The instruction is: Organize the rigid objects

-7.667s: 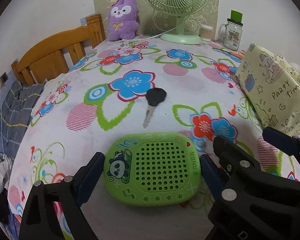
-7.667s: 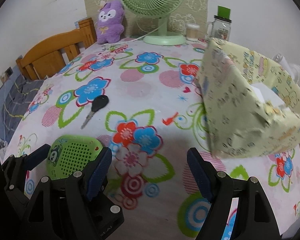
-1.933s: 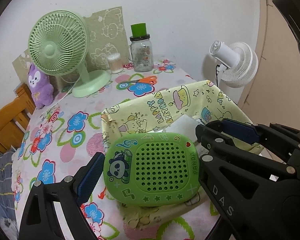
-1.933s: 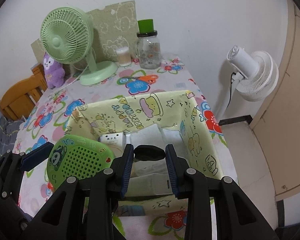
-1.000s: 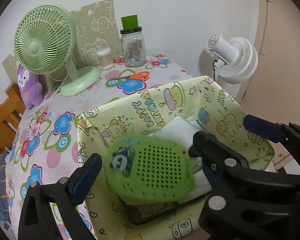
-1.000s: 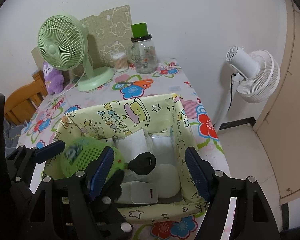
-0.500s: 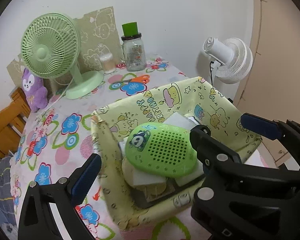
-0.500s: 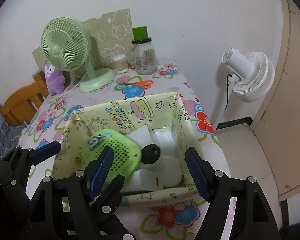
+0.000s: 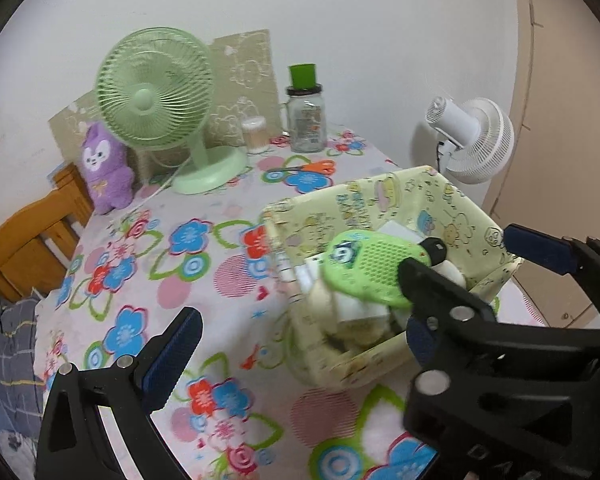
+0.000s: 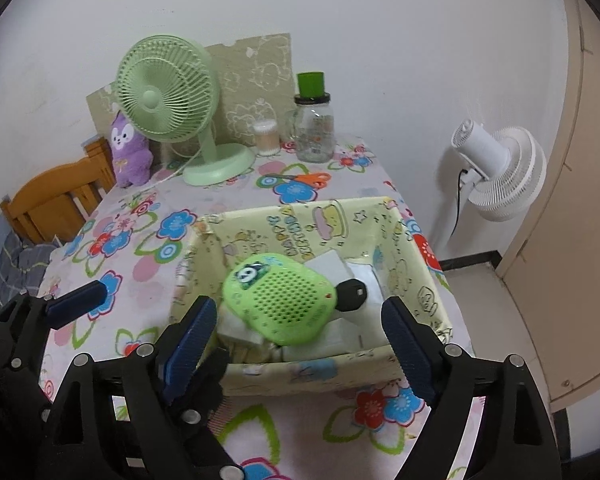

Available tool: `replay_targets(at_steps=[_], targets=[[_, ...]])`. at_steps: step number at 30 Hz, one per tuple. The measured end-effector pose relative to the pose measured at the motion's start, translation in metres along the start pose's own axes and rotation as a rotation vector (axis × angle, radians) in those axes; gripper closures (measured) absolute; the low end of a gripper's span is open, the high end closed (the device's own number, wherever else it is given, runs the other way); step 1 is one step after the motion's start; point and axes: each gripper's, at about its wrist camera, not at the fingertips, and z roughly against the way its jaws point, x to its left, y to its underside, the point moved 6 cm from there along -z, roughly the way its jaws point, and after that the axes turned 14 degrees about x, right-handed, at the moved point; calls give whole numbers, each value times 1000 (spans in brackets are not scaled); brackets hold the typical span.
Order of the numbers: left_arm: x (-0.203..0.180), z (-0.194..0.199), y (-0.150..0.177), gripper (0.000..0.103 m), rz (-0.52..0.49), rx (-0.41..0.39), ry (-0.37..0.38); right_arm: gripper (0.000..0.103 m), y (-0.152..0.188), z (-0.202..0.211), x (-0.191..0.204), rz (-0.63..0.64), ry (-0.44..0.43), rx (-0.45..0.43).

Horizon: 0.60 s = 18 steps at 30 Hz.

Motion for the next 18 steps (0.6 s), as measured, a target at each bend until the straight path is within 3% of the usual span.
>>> replay_targets(at_steps=[10,18], targets=[[54,31,32,0,63,-38,-67,8,13,34,37,9,13,-62],[90,63,62,0,133,-91,-69,5,24,61,56,24,54,-112]])
